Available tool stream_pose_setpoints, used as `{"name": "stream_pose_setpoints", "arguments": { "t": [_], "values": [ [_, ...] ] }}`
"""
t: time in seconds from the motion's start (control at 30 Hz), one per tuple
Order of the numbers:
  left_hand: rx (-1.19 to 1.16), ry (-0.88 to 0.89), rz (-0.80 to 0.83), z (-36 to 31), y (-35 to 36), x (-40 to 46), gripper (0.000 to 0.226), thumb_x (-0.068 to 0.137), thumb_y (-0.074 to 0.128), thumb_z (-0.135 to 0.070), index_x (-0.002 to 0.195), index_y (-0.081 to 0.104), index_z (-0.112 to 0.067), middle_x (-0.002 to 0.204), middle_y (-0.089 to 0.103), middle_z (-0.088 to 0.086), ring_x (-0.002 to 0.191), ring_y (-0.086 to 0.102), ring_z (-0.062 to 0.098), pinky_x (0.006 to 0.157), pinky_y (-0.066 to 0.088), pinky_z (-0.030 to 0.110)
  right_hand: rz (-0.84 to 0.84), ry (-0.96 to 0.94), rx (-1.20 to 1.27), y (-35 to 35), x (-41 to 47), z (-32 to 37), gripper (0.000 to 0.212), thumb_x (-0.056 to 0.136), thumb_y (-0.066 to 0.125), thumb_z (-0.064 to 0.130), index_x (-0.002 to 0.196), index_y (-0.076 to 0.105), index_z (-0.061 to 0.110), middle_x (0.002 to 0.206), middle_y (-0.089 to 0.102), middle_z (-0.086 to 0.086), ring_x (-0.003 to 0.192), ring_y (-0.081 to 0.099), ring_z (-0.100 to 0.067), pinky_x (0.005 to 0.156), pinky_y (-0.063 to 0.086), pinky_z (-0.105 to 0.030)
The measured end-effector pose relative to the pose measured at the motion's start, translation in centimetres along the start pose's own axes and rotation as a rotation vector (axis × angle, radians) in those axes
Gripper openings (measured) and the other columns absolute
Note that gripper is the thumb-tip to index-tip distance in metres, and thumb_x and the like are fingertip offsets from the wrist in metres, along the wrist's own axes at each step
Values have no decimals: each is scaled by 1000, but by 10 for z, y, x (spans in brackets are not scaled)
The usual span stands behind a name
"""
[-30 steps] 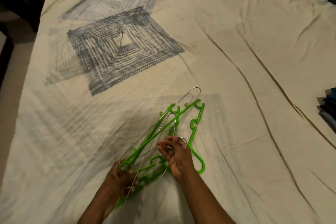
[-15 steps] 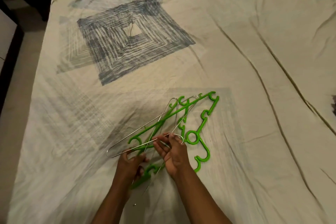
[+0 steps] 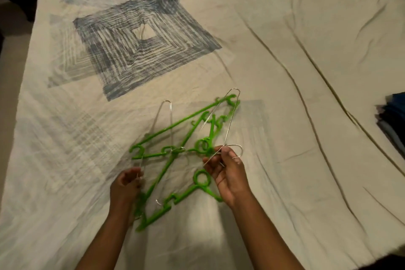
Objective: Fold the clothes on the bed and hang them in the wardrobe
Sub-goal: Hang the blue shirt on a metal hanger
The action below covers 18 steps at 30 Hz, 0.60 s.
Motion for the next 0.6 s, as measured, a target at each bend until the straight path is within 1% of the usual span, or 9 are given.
{"name": "stream_pose_setpoints", "arguments": {
  "t": [0.03, 0.07, 0.13, 0.17, 0.23, 0.27, 0.33, 0.43, 0.6],
  "values": [
    [-9, 14, -16, -1, 5, 6, 31, 89, 59, 13, 94, 67, -17, 103, 69, 14, 75, 62, 25, 54, 49, 22, -20, -19, -18, -11, 0, 9, 21, 103, 46, 13, 88, 59, 8, 56, 56, -4, 57, 68, -19, 54, 57, -27],
    [5, 55, -49, -2, 8, 12, 26, 90, 60, 8, 97, 68, -16, 102, 69, 13, 80, 64, 30, 59, 52, 24, -44, -30, -40, -20, 0, 15, 21, 103, 46, 13, 87, 59, 9, 58, 57, -3, 53, 65, -17, 52, 56, -25],
    [282, 209, -146, -6, 14, 16, 19, 91, 62, -14, 109, 68, -15, 108, 68, 13, 102, 64, 39, 84, 53, 40, -93, -48, -68, -43, -1, 27, 21, 103, 46, 12, 85, 57, 10, 64, 57, -1, 47, 59, -12, 49, 52, -22],
    [470, 301, -195, -8, 19, 13, 30, 86, 59, -24, 113, 67, -15, 112, 67, 15, 109, 61, 40, 91, 49, 48, -110, -53, -86, -53, -1, 32, 21, 103, 46, 12, 85, 56, 10, 65, 55, -1, 45, 55, -11, 48, 50, -21],
    [695, 527, -196, -8, 37, -2, 45, 79, 54, -32, 119, 65, -15, 121, 62, 16, 115, 54, 42, 95, 43, 54, -163, -57, -131, -76, -4, 42, 21, 103, 46, 12, 85, 56, 11, 64, 53, 1, 44, 50, -8, 46, 46, -19],
    [781, 685, -130, -6, 52, -14, 47, 79, 54, -34, 120, 66, -15, 124, 61, 14, 115, 53, 41, 94, 43, 53, -200, -55, -147, -89, -7, 47, 21, 103, 46, 11, 85, 57, 11, 64, 53, 1, 44, 48, -8, 44, 42, -19],
    [990, 991, 133, 13, 81, -30, 49, 80, 52, -38, 124, 64, -18, 130, 60, 11, 117, 54, 37, 93, 44, 49, -286, -41, -199, -111, -12, 55, 22, 103, 46, 10, 86, 59, 11, 64, 53, 1, 45, 44, -9, 45, 35, -20],
    [1289, 1271, 495, 48, 118, -35, 50, 82, 52, -39, 130, 61, -28, 142, 55, 7, 128, 49, 35, 98, 36, 46, -405, -50, -285, -148, -18, 67, 22, 102, 45, 7, 87, 61, 13, 63, 53, 1, 44, 42, -9, 44, 31, -20],
    [1386, 1341, 513, 39, 146, -14, 43, 86, 52, -31, 126, 64, -24, 138, 57, 12, 124, 53, 40, 92, 39, 49, -528, -115, -446, -204, -14, 85, 17, 98, 50, 3, 92, 64, 12, 69, 58, -2, 44, 46, -9, 43, 32, -20]
  ]
}}
Point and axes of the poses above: each hand's wrist, its own x-axis towards the middle knuckle, its own y-axis out of the palm, z = x × y, the point moved 1 cm from there along x, towards the middle knuckle
